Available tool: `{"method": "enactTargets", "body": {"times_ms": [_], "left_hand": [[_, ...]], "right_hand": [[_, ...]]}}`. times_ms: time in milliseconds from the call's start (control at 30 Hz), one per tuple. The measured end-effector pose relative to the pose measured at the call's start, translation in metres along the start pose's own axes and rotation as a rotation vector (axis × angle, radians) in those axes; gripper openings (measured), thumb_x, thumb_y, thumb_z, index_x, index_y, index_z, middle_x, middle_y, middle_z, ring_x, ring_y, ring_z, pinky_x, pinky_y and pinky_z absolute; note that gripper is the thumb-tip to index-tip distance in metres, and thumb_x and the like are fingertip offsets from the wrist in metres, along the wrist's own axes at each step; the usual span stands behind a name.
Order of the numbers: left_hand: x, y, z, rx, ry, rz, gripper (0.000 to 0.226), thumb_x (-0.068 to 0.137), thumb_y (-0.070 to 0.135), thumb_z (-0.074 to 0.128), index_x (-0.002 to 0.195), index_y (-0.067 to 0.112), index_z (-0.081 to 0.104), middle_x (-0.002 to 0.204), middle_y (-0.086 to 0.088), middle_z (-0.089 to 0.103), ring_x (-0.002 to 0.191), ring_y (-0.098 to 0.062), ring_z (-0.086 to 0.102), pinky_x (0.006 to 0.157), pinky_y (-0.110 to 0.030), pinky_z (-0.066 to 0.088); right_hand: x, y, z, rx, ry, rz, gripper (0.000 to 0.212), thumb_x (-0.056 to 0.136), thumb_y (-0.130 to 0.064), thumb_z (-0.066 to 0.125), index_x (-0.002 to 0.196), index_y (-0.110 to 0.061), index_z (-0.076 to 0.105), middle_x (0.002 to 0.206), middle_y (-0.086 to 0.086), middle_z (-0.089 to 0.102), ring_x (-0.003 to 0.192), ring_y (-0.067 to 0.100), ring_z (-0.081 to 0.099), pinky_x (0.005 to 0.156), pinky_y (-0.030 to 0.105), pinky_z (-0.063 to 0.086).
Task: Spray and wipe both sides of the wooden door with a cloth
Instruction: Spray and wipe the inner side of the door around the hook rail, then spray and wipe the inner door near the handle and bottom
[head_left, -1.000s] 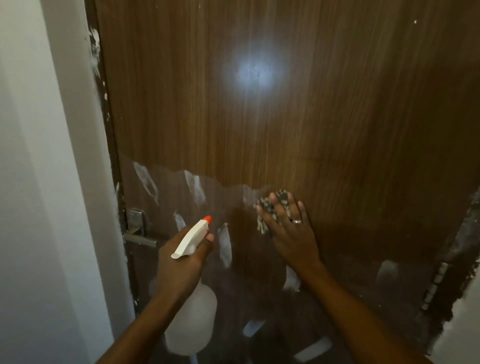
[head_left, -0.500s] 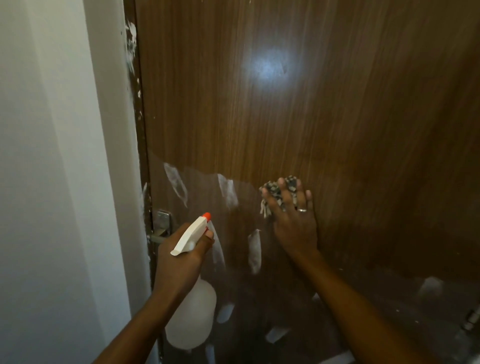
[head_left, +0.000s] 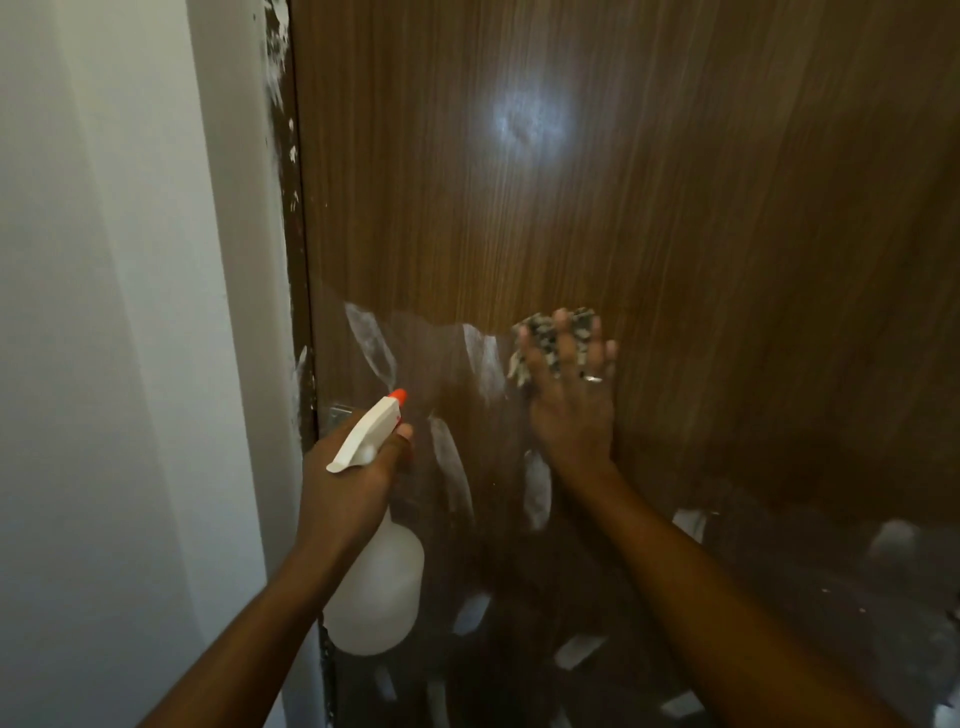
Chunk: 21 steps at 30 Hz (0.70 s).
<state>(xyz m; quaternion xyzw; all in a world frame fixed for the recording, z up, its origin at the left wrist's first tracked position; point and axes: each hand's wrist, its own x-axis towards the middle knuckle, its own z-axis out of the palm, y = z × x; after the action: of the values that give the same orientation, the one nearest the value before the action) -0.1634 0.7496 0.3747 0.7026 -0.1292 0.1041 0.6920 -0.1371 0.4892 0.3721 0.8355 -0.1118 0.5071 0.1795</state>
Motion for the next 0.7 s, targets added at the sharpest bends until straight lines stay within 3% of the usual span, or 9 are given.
{"method": "enactTargets", "body": {"times_ms": [100, 200, 267, 333, 433, 500, 633, 700], "left_hand": [[0.007, -0.002, -0.01, 0.004, -0.003, 0.005, 0.045, 0.088, 0.026, 0.061, 0.13, 0.015, 0.049, 0.111, 0.003, 0.054, 0.075, 0.0, 0.052, 0.065, -0.011, 0.041], [0.017, -0.004, -0.019, 0.002, -0.018, 0.013, 0.041, 0.088, 0.025, 0.061, 0.127, 0.018, 0.05, 0.11, 0.001, 0.056, 0.076, -0.002, 0.055, 0.058, -0.007, 0.042], [0.025, -0.009, -0.024, -0.02, -0.033, 0.015, 0.035, 0.087, 0.024, 0.061, 0.121, 0.02, 0.051, 0.11, -0.002, 0.058, 0.078, -0.004, 0.058, 0.057, -0.009, 0.045], [0.032, -0.013, -0.029, -0.023, -0.033, 0.016, 0.036, 0.087, 0.024, 0.06, 0.122, 0.017, 0.053, 0.111, -0.005, 0.06, 0.08, -0.007, 0.059, 0.059, -0.01, 0.047], [0.042, -0.014, -0.038, -0.017, -0.018, 0.03, 0.035, 0.087, 0.024, 0.062, 0.12, 0.015, 0.055, 0.11, -0.002, 0.062, 0.079, -0.005, 0.06, 0.056, -0.009, 0.048], [0.047, -0.012, -0.045, -0.01, -0.01, 0.039, 0.032, 0.088, 0.022, 0.062, 0.118, 0.02, 0.052, 0.108, 0.003, 0.058, 0.077, -0.002, 0.056, 0.059, -0.008, 0.044], [0.06, -0.014, -0.064, -0.012, -0.008, 0.05, 0.033, 0.087, 0.023, 0.061, 0.119, 0.02, 0.053, 0.106, 0.002, 0.057, 0.084, -0.01, 0.059, 0.075, -0.02, 0.047], [0.071, -0.022, -0.074, -0.032, -0.014, 0.051, 0.031, 0.087, 0.019, 0.062, 0.117, 0.02, 0.052, 0.105, 0.0, 0.058, 0.082, -0.011, 0.061, 0.074, -0.018, 0.048]], "right_hand": [[-0.027, -0.006, 0.016, -0.052, -0.041, -0.321, 0.071, 0.095, -0.041, 0.059, 0.157, -0.033, 0.025, 0.164, 0.01, 0.02, 0.15, 0.04, 0.016, 0.121, 0.054, 0.005], [-0.06, 0.02, 0.025, -0.049, -0.055, -0.45, 0.075, 0.092, -0.033, 0.063, 0.157, -0.031, 0.026, 0.164, 0.01, 0.02, 0.15, 0.039, 0.016, 0.121, 0.056, 0.013], [-0.071, 0.033, 0.017, -0.032, -0.032, -0.393, 0.073, 0.094, -0.039, 0.059, 0.157, -0.031, 0.023, 0.163, 0.012, 0.024, 0.149, 0.04, 0.02, 0.119, 0.058, 0.02], [-0.056, 0.023, 0.004, 0.019, 0.0, -0.179, 0.066, 0.095, -0.046, 0.048, 0.156, -0.031, 0.027, 0.16, 0.014, 0.028, 0.147, 0.042, 0.022, 0.116, 0.061, 0.023], [0.002, -0.025, 0.003, 0.027, -0.007, 0.026, 0.07, 0.093, -0.053, 0.047, 0.156, -0.031, 0.028, 0.162, 0.014, 0.022, 0.149, 0.044, 0.012, 0.12, 0.058, 0.005], [0.026, -0.061, 0.014, 0.012, -0.033, -0.081, 0.074, 0.092, -0.051, 0.056, 0.157, -0.031, 0.025, 0.164, 0.013, 0.019, 0.15, 0.043, 0.01, 0.121, 0.056, 0.001], [0.009, -0.086, 0.04, -0.038, -0.133, -0.486, 0.075, 0.092, -0.047, 0.06, 0.157, -0.03, 0.025, 0.165, 0.011, 0.018, 0.15, 0.038, 0.016, 0.12, 0.056, 0.016], [-0.006, -0.072, 0.044, -0.068, -0.136, -0.614, 0.069, 0.095, -0.046, 0.053, 0.157, -0.03, 0.025, 0.164, 0.01, 0.021, 0.15, 0.038, 0.02, 0.118, 0.056, 0.025]]}}
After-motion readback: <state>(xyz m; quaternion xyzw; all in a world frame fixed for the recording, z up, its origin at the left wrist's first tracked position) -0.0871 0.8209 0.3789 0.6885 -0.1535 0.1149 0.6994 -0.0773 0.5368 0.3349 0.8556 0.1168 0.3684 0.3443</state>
